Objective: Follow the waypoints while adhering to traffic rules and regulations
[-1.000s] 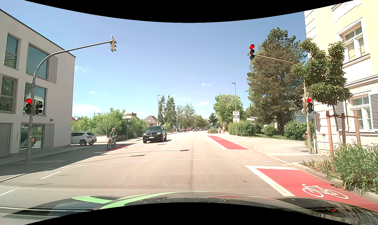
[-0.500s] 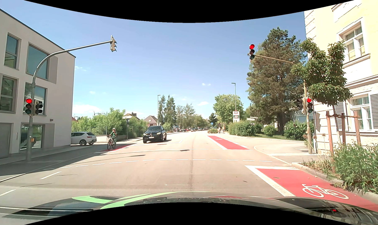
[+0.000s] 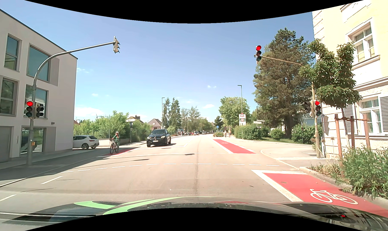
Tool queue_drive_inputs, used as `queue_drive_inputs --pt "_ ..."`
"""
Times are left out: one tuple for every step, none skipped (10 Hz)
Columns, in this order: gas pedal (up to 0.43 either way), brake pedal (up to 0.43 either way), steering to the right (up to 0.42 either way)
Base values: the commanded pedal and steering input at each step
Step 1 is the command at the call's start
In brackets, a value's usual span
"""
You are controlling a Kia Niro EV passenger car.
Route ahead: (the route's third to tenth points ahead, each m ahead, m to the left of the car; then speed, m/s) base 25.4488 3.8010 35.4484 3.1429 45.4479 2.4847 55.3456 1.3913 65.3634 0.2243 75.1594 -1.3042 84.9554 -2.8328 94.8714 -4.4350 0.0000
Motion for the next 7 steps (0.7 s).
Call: queue_drive_inputs --pt "0.000 0.299 -0.005" --pt "0.000 0.299 -0.006" --pt "0.000 0.299 -0.006" --pt "0.000 0.299 -0.006" --pt "0.000 0.299 -0.007" --pt "0.000 0.299 -0.007" --pt "0.000 0.299 -0.008"
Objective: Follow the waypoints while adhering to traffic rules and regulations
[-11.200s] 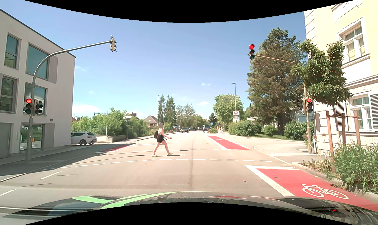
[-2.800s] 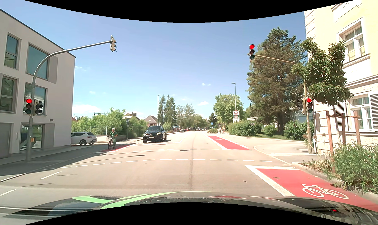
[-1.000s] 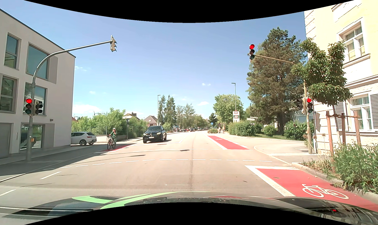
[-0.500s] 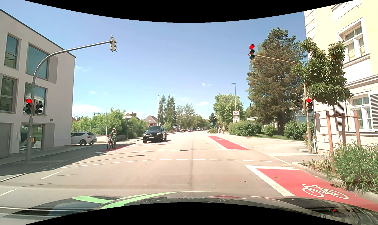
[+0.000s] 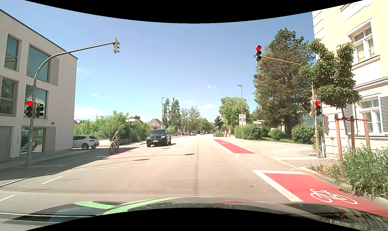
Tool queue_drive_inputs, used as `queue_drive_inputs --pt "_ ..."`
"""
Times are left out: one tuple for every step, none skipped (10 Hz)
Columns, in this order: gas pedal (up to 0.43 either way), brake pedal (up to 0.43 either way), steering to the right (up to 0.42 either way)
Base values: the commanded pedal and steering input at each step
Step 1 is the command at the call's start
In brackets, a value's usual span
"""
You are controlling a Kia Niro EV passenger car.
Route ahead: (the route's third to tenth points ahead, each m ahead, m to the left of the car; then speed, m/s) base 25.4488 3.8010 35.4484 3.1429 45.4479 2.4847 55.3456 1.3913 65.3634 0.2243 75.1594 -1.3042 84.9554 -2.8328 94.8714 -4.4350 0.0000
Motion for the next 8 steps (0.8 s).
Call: queue_drive_inputs --pt "0.000 0.299 -0.008" --pt "0.000 0.299 -0.008" --pt "0.000 0.299 -0.008" --pt "0.000 0.299 -0.008" --pt "0.000 0.299 -0.008" --pt "0.000 0.299 -0.008" --pt "0.000 0.299 -0.008" --pt "0.000 0.299 -0.008"
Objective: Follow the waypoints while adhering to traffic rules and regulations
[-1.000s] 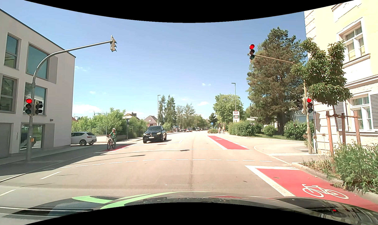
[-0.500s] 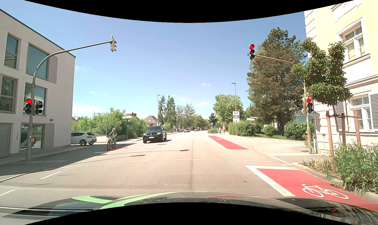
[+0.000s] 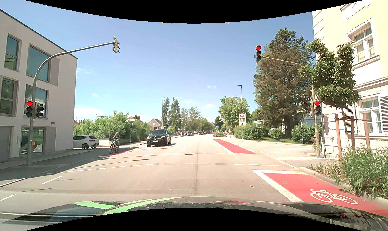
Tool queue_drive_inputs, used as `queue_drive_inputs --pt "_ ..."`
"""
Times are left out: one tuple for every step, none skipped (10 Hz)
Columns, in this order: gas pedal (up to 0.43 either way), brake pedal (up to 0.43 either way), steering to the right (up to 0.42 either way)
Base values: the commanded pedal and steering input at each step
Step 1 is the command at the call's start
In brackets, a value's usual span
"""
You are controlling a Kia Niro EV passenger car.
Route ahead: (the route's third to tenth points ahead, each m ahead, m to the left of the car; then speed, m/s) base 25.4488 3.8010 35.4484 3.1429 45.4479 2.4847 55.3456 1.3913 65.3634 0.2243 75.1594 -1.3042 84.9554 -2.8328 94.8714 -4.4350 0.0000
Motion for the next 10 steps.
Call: queue_drive_inputs --pt "0.000 0.299 -0.008" --pt "0.000 0.299 -0.008" --pt "0.000 0.299 -0.008" --pt "0.000 0.299 -0.008" --pt "0.000 0.299 -0.008" --pt "0.000 0.299 -0.008" --pt "0.000 0.299 -0.008" --pt "0.000 0.299 -0.008" --pt "0.000 0.299 -0.008" --pt "0.000 0.299 -0.008"
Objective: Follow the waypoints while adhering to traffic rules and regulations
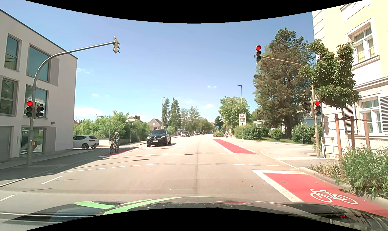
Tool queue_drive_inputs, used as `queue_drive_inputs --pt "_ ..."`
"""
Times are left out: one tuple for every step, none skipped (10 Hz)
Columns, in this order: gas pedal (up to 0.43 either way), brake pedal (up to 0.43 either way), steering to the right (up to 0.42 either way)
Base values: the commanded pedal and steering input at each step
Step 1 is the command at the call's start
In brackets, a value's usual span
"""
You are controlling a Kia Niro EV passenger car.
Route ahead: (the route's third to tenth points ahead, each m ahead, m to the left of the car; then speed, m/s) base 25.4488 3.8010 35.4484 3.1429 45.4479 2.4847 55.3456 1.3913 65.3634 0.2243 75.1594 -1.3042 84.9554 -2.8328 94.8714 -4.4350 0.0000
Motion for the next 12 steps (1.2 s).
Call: queue_drive_inputs --pt "0.000 0.299 -0.008" --pt "0.000 0.299 -0.008" --pt "0.000 0.299 -0.008" --pt "0.000 0.299 -0.008" --pt "0.000 0.299 -0.008" --pt "0.000 0.299 -0.008" --pt "0.000 0.299 -0.008" --pt "0.000 0.299 -0.008" --pt "0.000 0.299 -0.009" --pt "0.000 0.299 -0.009" --pt "0.000 0.299 -0.008" --pt "0.000 0.299 -0.009"
